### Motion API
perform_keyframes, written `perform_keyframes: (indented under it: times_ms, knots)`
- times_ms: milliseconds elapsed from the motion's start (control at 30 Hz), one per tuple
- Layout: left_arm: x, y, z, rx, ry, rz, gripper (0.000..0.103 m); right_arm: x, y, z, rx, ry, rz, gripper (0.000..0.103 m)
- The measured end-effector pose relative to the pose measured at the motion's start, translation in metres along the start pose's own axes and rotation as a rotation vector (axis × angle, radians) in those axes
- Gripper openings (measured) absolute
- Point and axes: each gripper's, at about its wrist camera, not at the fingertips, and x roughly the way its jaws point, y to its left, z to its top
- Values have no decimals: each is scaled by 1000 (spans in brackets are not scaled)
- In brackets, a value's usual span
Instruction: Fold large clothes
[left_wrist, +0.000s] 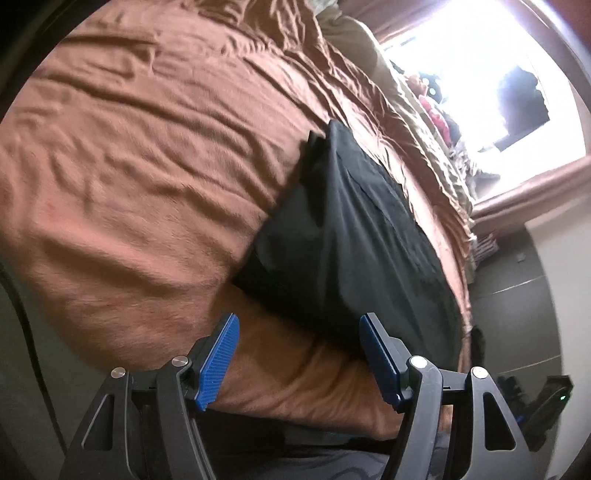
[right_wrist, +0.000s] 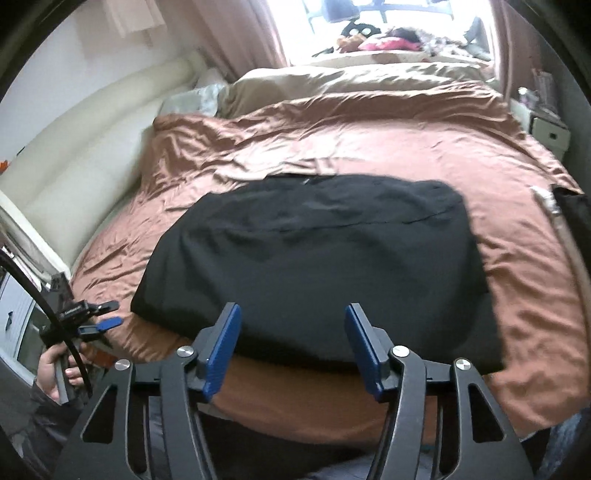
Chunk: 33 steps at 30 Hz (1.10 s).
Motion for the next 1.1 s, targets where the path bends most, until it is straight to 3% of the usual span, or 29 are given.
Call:
perform_keyframes:
  times_ms: [100, 167, 400, 600, 700, 833, 1033, 1100]
  knots:
    - [10, 5, 5, -36, 7, -53, 76, 28, 12, 1, -13, 42, 20, 53]
    - [19, 8, 7, -57, 11, -79, 86, 46, 18, 0, -16, 68, 31, 48]
    - [42, 14, 14, -100, 17, -106, 86, 97, 39, 15, -35, 155, 64, 32]
    - [48, 6, 23, -63, -8, -75, 86, 140, 56, 13, -84, 246, 50, 26]
    - [47, 4, 21, -44, -17, -70, 79, 161, 61, 15, -116, 261, 4, 23]
    - [42, 8, 18, -45, -43, -104, 76, 184, 60, 25, -118, 247, -70, 16]
    - [41, 6, 16, -41, -67, -124, 75, 214, 48, 40, -62, 227, -133, 16]
    - [46, 5, 17, -46, -70, -106, 69, 223, 39, 48, -30, 223, -144, 17]
